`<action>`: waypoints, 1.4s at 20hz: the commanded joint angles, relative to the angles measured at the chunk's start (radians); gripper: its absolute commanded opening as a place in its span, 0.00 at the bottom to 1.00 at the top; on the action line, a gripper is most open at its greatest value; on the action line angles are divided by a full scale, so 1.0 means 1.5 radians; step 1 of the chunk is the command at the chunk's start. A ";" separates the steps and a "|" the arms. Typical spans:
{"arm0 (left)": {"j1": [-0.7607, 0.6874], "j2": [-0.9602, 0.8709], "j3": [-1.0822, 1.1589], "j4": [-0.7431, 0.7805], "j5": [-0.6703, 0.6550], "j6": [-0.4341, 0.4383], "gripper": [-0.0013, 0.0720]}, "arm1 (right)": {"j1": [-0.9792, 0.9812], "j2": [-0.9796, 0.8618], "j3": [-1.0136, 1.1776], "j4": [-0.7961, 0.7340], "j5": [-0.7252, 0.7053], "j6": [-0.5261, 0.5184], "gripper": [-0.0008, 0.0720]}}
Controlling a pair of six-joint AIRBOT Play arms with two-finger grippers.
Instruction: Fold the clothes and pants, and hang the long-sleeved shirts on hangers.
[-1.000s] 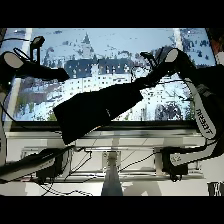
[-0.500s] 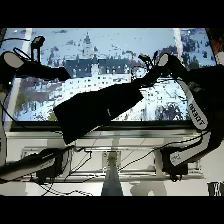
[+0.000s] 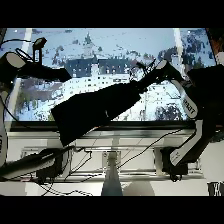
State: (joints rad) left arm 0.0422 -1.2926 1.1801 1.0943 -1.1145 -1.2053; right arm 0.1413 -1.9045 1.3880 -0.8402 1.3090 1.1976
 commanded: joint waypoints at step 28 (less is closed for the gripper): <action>0.005 0.222 0.094 0.003 -0.005 0.005 0.96 | -0.740 0.508 0.244 -0.505 0.277 0.596 0.06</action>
State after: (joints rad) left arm 0.0498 -0.9615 1.3193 1.0981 -1.1225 -1.1976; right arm -0.9020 -1.1606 1.7542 -1.5791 1.5997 2.0907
